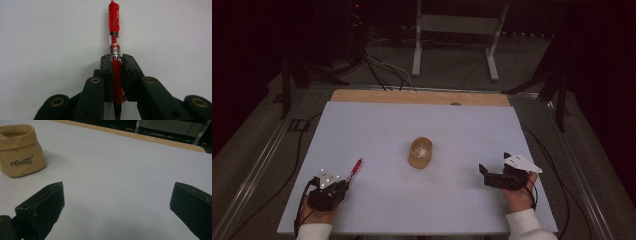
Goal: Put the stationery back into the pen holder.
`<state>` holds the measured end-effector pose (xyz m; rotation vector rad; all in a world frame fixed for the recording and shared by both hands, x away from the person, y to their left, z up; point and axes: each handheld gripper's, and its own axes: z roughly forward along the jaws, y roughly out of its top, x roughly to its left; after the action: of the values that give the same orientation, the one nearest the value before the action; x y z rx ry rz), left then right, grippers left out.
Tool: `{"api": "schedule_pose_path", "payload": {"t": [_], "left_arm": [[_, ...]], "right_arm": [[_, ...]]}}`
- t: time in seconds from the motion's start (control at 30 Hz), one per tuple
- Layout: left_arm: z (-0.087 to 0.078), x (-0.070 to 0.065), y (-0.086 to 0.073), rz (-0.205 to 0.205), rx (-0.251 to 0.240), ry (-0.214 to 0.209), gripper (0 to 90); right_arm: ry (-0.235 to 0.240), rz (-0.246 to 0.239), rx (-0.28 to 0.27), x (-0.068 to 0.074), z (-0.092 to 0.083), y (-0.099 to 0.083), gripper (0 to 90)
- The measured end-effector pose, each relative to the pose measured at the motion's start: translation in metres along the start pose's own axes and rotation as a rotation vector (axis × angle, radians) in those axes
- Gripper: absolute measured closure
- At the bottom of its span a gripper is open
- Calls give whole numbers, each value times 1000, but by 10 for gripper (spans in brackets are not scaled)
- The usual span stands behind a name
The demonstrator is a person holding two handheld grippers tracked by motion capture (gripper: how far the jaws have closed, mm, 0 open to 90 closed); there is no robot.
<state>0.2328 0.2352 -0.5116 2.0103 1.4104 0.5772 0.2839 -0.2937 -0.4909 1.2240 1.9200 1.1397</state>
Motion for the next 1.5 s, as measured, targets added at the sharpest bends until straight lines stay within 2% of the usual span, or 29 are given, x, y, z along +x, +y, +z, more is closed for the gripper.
{"api": "schedule_pose_path", "payload": {"t": [0.2, 0.37, 0.9, 1.1, 1.5], "left_arm": [[-4, 4, 4, -19, -28, -17, 810], [-9, 8, 8, -17, -55, -22, 809], [-13, 12, 19, 11, -91, -46, 809], [-16, 12, 25, 28, -106, -49, 809], [-18, 9, 41, 67, -128, -81, 809]], "right_arm": [[2, -3, -3, 0, 0, 0, 0], [5, -1, -5, 0, 0, 0, 0], [13, -3, -7, 0, 0, -1, 0], [14, 1, -3, 0, 1, -1, 0], [16, 3, -3, -1, 1, -2, 0]]}}
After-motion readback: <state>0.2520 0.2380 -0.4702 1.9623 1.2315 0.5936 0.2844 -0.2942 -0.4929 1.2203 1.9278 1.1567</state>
